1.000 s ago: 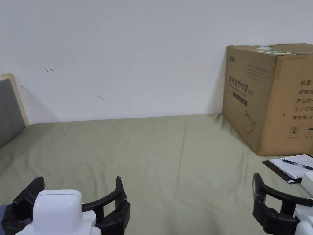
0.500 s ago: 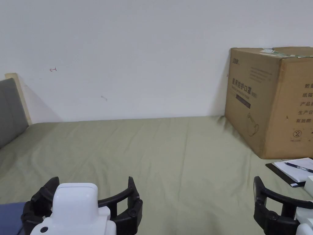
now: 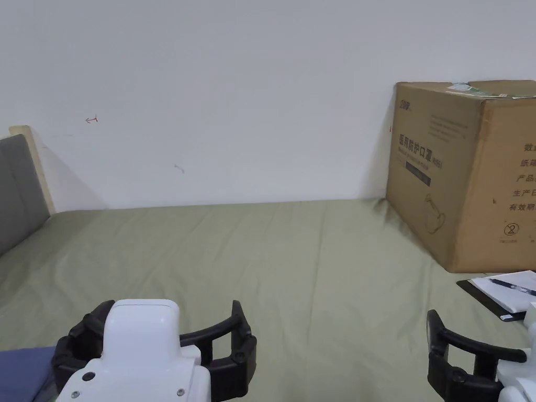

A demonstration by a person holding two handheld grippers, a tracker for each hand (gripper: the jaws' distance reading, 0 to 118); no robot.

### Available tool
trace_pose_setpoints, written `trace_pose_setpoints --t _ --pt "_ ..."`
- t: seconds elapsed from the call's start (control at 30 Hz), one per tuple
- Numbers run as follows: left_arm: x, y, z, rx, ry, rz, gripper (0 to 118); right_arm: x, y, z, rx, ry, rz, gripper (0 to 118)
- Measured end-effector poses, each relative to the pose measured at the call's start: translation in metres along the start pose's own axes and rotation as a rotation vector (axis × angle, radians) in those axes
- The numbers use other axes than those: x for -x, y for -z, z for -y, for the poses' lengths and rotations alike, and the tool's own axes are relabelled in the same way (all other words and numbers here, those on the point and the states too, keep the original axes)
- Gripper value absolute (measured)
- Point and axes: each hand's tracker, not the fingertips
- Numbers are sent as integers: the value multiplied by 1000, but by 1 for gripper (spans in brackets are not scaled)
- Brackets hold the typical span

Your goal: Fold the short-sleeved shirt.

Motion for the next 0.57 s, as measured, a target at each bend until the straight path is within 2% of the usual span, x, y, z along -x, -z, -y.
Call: trace_pose_setpoints --t 0.17,0.3,0.43,0.5,0.57 --pt "-3 1 -1 21 -5 25 117 2 -1 1 0 -1 -10 118" --pt "-4 0 0 29 -7 -14 117 3 -2 3 7 -10 -17 118" --pt "0 -1 -4 25 -57 -33 117 4 -4 4 8 -7 -18 118" --pt "6 -3 -6 11 -128 8 117 4 -4 4 9 -7 -18 118" --pt "7 0 -7 35 -120 -19 117 4 -4 4 9 -5 -17 118"
